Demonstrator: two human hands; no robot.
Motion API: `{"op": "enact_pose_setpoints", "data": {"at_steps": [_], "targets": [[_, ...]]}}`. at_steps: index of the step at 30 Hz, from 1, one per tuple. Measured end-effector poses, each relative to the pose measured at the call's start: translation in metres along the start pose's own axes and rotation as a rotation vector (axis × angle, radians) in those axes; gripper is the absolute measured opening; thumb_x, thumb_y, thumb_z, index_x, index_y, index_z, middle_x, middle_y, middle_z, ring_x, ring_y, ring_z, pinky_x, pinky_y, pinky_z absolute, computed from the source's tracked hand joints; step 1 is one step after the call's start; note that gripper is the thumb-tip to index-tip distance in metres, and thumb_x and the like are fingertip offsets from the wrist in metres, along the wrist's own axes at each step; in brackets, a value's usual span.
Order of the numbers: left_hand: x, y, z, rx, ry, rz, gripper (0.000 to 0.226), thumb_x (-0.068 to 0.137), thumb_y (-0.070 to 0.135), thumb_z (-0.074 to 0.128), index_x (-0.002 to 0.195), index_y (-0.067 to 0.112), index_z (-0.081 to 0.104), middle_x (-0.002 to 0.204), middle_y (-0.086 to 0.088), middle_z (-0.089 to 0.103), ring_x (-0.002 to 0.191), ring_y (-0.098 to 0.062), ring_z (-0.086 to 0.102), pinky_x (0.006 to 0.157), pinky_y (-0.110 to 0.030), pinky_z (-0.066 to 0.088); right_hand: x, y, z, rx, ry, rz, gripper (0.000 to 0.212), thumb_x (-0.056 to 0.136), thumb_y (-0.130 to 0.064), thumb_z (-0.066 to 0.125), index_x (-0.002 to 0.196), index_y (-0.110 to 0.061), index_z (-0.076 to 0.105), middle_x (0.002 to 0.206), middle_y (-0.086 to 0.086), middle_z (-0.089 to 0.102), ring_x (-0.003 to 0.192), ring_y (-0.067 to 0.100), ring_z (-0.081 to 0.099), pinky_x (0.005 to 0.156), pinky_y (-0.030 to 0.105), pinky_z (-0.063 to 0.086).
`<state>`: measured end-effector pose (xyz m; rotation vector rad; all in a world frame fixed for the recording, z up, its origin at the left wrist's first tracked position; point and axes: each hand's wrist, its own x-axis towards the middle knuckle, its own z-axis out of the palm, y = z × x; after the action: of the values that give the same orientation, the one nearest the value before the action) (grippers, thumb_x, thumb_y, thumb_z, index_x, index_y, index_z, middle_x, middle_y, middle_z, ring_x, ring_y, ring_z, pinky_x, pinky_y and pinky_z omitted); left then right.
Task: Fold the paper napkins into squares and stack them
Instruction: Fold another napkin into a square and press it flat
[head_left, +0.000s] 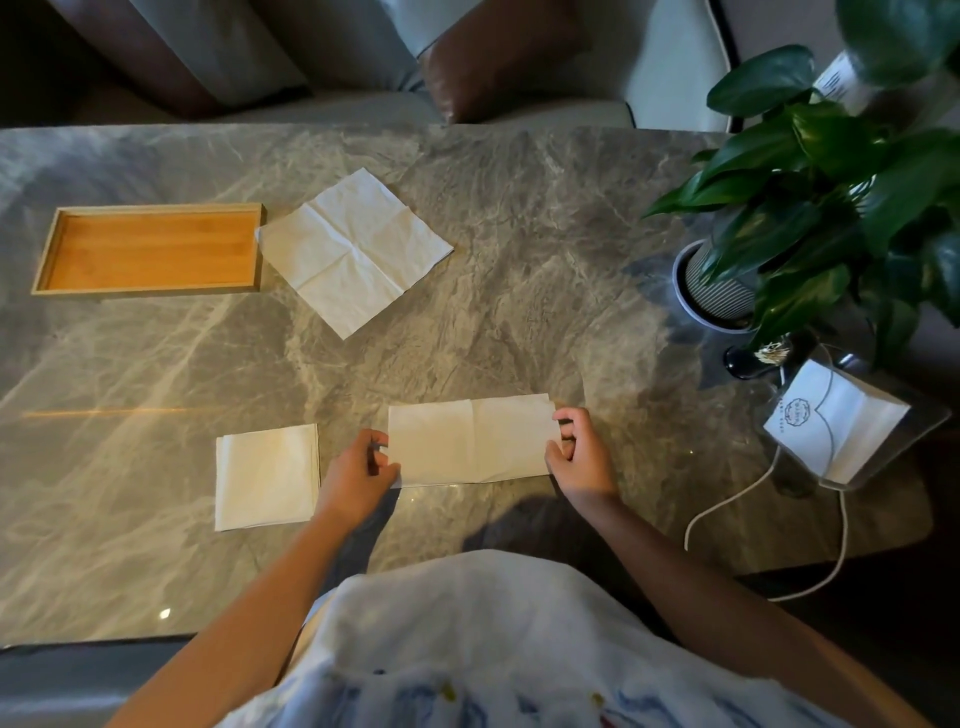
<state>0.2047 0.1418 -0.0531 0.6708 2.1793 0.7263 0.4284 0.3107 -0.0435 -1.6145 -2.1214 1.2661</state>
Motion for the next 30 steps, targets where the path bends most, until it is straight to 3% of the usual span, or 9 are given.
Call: {"op": "enact_pose_setpoints", "data": {"at_steps": [12, 16, 19, 21, 23, 26, 28, 30], "targets": [[-0.002, -0.001, 0.000, -0.009, 0.007, -0.015, 0.025, 0.084, 0.013, 0.063, 0.105, 0.020, 0.053, 0.075, 0.002, 0.065, 0.073, -0.011, 0.061, 0.061, -0.016, 0.040, 0.000, 0.006, -0.001, -0.040, 0.051, -0.016, 0.033, 0.086, -0.002, 0.062, 0.117, -0.008, 0.054, 0.098, 0.011, 0.063, 0.076, 0.019, 0.057, 0.066, 0.032, 0.047], [0.002, 0.011, -0.005, 0.039, -0.073, -0.075, 0.031, 0.085, 0.021, 0.066, 0.109, 0.012, 0.048, 0.086, -0.003, 0.061, 0.083, -0.023, 0.060, 0.068, -0.029, 0.046, -0.004, 0.008, -0.002, -0.054, 0.148, -0.085, 0.031, 0.084, -0.005, 0.065, 0.113, -0.008, 0.057, 0.108, 0.010, 0.060, 0.092, 0.024, 0.059, 0.076, 0.041, 0.053], [0.004, 0.026, -0.016, 0.332, -0.093, -0.033, 0.041, 0.084, 0.027, 0.065, 0.114, 0.007, 0.045, 0.112, -0.011, 0.055, 0.101, -0.030, 0.055, 0.082, -0.041, 0.046, -0.006, 0.003, -0.005, -0.145, 0.181, -0.214, 0.030, 0.082, -0.007, 0.065, 0.111, -0.011, 0.059, 0.116, 0.008, 0.058, 0.103, 0.025, 0.056, 0.081, 0.044, 0.053], [0.002, 0.036, -0.018, 0.543, 0.044, 0.133, 0.047, 0.084, 0.031, 0.064, 0.121, 0.009, 0.045, 0.128, -0.012, 0.046, 0.117, -0.033, 0.046, 0.092, -0.047, 0.042, -0.003, -0.005, -0.002, -0.245, 0.136, -0.290, 0.033, 0.082, -0.009, 0.064, 0.115, -0.013, 0.059, 0.127, 0.007, 0.054, 0.117, 0.026, 0.049, 0.094, 0.048, 0.046], [-0.002, 0.048, -0.009, 0.583, 0.118, 0.341, 0.053, 0.087, 0.034, 0.059, 0.133, 0.014, 0.041, 0.145, -0.011, 0.037, 0.133, -0.034, 0.035, 0.105, -0.052, 0.032, -0.001, -0.013, 0.006, -0.391, 0.027, -0.341, 0.042, 0.087, -0.018, 0.059, 0.129, -0.018, 0.052, 0.146, 0.005, 0.041, 0.133, 0.026, 0.035, 0.107, 0.050, 0.033], [-0.006, 0.053, 0.024, 0.790, -0.071, 0.482, 0.062, 0.096, 0.045, 0.035, 0.149, 0.024, 0.010, 0.161, -0.003, 0.002, 0.148, -0.024, 0.000, 0.116, -0.055, 0.001, -0.003, -0.020, 0.031, -0.588, -0.163, -0.458, 0.055, 0.095, -0.029, 0.047, 0.147, -0.026, 0.029, 0.161, -0.002, 0.012, 0.148, 0.020, 0.009, 0.118, 0.049, 0.010], [-0.008, 0.038, 0.042, 0.908, -0.215, 0.466, 0.065, 0.097, 0.047, 0.027, 0.149, 0.026, -0.004, 0.160, 0.001, -0.011, 0.147, -0.020, -0.011, 0.115, -0.055, -0.006, -0.006, -0.017, 0.046, -0.657, -0.254, -0.443, 0.058, 0.098, -0.033, 0.040, 0.150, -0.027, 0.015, 0.162, -0.005, 0.002, 0.149, 0.016, -0.001, 0.118, 0.049, 0.001], [-0.006, 0.019, 0.044, 0.892, -0.248, 0.451, 0.067, 0.096, 0.049, 0.029, 0.148, 0.030, -0.010, 0.159, 0.003, -0.016, 0.146, -0.019, -0.014, 0.115, -0.055, -0.005, -0.005, -0.006, 0.048, -0.712, -0.281, -0.398, 0.061, 0.098, -0.037, 0.036, 0.151, -0.029, 0.006, 0.162, -0.007, -0.003, 0.149, 0.013, -0.005, 0.118, 0.050, -0.002]]}}
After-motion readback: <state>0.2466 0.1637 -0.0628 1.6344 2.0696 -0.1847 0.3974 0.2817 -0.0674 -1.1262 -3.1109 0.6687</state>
